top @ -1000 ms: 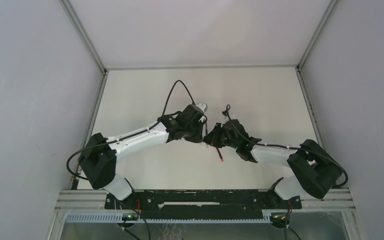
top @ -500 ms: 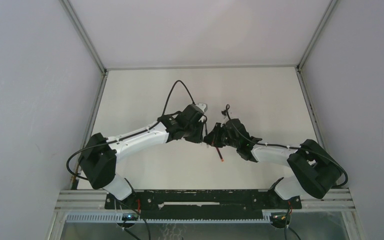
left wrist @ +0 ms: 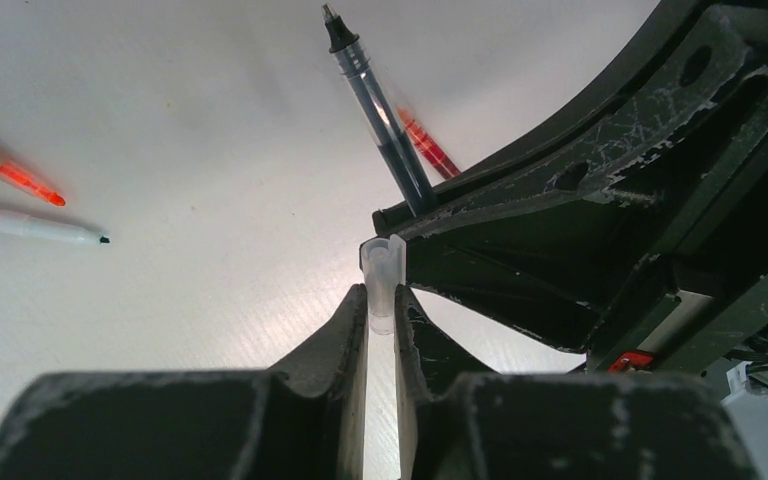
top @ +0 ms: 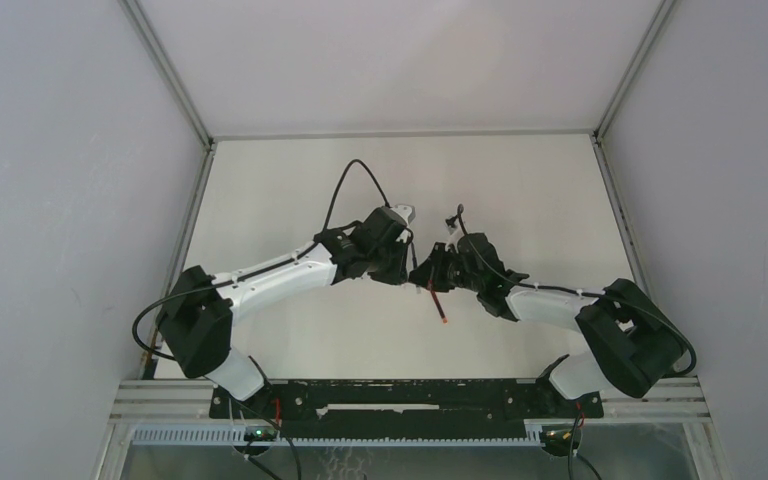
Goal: Insert the pens into the pen caps
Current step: Adjust the pen cap.
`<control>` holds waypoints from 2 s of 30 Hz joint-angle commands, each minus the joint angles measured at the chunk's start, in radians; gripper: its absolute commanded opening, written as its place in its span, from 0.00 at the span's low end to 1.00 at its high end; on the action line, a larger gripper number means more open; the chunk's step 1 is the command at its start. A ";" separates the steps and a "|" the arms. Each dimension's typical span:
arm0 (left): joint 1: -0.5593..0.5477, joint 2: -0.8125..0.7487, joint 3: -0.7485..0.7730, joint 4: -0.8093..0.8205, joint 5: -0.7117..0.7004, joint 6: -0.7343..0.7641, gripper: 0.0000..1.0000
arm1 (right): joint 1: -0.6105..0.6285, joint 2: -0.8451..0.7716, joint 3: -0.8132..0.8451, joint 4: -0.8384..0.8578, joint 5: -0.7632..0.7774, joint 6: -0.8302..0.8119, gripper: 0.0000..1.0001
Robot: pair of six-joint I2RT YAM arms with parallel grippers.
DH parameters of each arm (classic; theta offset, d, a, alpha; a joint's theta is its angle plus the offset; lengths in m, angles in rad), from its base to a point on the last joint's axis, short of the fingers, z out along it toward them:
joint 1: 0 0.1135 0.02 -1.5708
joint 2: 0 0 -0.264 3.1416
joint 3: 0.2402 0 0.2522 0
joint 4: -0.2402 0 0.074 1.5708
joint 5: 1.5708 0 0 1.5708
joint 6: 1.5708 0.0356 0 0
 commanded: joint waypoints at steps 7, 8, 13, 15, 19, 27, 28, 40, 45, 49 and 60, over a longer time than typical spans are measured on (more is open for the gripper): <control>0.002 -0.032 0.018 0.043 0.040 -0.021 0.18 | -0.016 -0.052 0.036 0.153 -0.127 0.029 0.00; 0.002 -0.029 0.019 0.043 0.041 -0.022 0.19 | -0.016 -0.052 0.036 0.156 -0.130 0.030 0.00; 0.002 -0.023 0.027 0.043 0.046 -0.021 0.23 | -0.017 -0.052 0.036 0.161 -0.142 0.034 0.00; 0.002 -0.021 0.030 0.043 0.049 -0.019 0.25 | -0.018 -0.050 0.036 0.164 -0.148 0.033 0.00; 0.002 -0.021 0.031 0.043 0.048 -0.019 0.26 | -0.021 -0.048 0.036 0.171 -0.158 0.039 0.00; 0.003 -0.019 0.028 0.045 0.047 -0.022 0.18 | -0.030 -0.052 0.036 0.180 -0.171 0.053 0.00; 0.003 -0.019 0.028 0.045 0.047 -0.023 0.16 | -0.031 -0.054 0.036 0.179 -0.171 0.053 0.00; 0.011 -0.020 0.034 0.045 0.047 -0.018 0.17 | -0.039 -0.066 0.036 0.166 -0.186 0.059 0.00; 0.011 -0.021 0.030 0.050 0.052 -0.019 0.14 | -0.053 -0.069 0.036 0.186 -0.210 0.102 0.00; 0.012 -0.022 0.035 0.050 0.049 -0.020 0.07 | -0.059 -0.075 0.035 0.184 -0.216 0.110 0.00; 0.071 -0.132 -0.017 0.121 0.083 -0.023 0.02 | -0.071 -0.117 0.035 0.045 -0.137 0.038 0.00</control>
